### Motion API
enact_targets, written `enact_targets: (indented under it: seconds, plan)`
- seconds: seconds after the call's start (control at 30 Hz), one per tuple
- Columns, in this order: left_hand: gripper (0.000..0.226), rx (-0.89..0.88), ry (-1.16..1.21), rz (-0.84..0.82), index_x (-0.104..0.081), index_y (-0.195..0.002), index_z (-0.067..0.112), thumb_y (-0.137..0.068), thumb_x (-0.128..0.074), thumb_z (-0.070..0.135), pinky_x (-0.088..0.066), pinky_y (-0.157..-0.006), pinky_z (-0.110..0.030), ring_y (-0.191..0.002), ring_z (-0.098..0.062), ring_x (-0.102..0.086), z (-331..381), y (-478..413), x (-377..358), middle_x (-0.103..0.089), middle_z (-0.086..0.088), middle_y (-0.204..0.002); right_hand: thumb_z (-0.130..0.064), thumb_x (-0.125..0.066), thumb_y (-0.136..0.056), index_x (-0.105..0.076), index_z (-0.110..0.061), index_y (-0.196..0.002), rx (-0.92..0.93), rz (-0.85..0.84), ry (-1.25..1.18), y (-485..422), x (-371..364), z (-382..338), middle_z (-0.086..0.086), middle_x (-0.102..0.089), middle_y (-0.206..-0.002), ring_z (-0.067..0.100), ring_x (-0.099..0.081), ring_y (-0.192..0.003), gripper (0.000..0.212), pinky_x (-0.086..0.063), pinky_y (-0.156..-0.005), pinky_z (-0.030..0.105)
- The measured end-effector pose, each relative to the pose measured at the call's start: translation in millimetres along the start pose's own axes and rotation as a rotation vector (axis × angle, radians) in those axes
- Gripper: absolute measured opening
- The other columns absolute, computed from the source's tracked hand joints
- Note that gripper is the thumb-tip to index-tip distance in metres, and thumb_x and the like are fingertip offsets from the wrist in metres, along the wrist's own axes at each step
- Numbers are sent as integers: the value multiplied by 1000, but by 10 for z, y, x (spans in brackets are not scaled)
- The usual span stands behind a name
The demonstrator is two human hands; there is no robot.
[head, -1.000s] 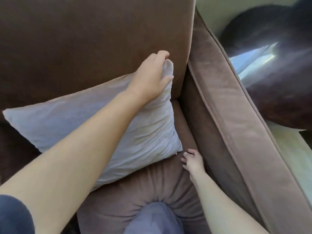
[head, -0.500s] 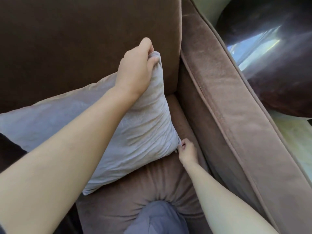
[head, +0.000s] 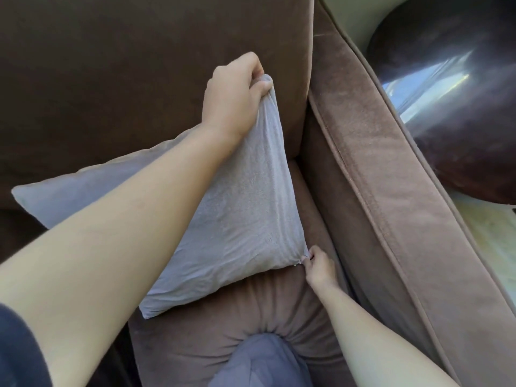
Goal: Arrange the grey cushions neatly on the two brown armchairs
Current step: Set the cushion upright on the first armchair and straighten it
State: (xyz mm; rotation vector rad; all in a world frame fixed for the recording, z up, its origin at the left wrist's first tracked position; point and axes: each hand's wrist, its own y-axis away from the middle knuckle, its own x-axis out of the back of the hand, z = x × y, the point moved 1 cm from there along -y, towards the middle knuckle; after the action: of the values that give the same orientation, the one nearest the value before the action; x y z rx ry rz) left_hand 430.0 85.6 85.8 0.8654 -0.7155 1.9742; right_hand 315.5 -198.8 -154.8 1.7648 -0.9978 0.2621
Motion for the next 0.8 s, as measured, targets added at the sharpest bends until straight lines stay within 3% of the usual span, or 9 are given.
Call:
enact_targets:
  seconds: [0.07,0.13,0.23,0.33,0.4,0.47,0.53,0.63,0.8]
  plan:
    - [18,-28,3,-14,-66,-95,14,-91,-60,31,-52,-82,-41,-85,-19,-64,-27,39,-2,-67,4,-85,-17,-61,-92,-50,-7,-80,-16,-44,-66,28,40,-2,2,-53,-62,25,-50,-63,19,-35,-59,32]
    - [20,-40,37,-29,-66,-105,15,-92,-61,31,-52,-85,-42,-89,-18,-64,-29,107,-12,-67,6,-89,-13,-62,-91,-57,-10,-92,-21,-55,-95,104,144,-29,-3,-56,-64,23,-55,-70,5,-37,-63,30]
    - [34,-51,109,-37,-60,-122,12,-92,-64,26,-50,-92,-34,-100,-17,-62,-51,317,10,-67,1,-105,-10,-59,-90,-59,-11,-115,77,137,-57,310,426,-277,-1,-64,-84,23,-61,-85,24,-42,-73,29]
    - [44,-119,32,-56,-56,-130,2,-92,-64,24,-45,-100,-38,-113,-28,-59,-204,658,140,-63,-12,-123,-14,-58,-91,-56,-18,-112,431,292,-64,601,694,-931,-4,-56,-100,4,-56,-77,21,-44,-71,25]
    - [50,-154,-100,-93,-53,-134,2,-93,-63,28,-40,-107,-53,-123,-32,-56,-380,894,253,-59,-15,-132,-14,-56,-91,-53,-17,-103,715,362,-25,822,798,-1486,-4,-51,-98,5,-50,-75,13,-42,-68,22]
    - [55,-206,-258,-126,-54,-136,1,-91,-64,31,-33,-111,-64,-131,-34,-53,-593,1117,375,-56,-17,-139,-18,-55,-91,-54,-11,-99,994,395,128,1000,781,-2001,2,-53,-99,14,-52,-86,11,-46,-77,25]
    - [59,-257,-391,-163,-55,-137,1,-88,-57,34,-30,-109,-70,-134,-35,-51,-847,1307,476,-54,-19,-144,-23,-57,-88,-58,-6,-110,1192,381,276,1093,667,-2427,12,-58,-115,27,-55,-106,27,-48,-93,36]
    - [70,-191,-523,-197,-47,-145,3,-92,-43,48,-24,-111,-70,-142,-34,-43,-1283,1529,650,-45,-16,-152,-32,-67,-82,-52,-2,-134,1342,278,482,1051,454,-2823,20,-48,-143,37,-43,-136,62,-33,-113,52]
    - [96,-47,-641,-226,-28,-155,5,-91,-28,77,-10,-117,-66,-149,-30,-30,-1846,1771,893,-34,-14,-159,-64,-64,-77,-38,-5,-149,1370,209,886,677,378,-2945,12,-39,-155,29,-31,-147,97,-17,-118,63]
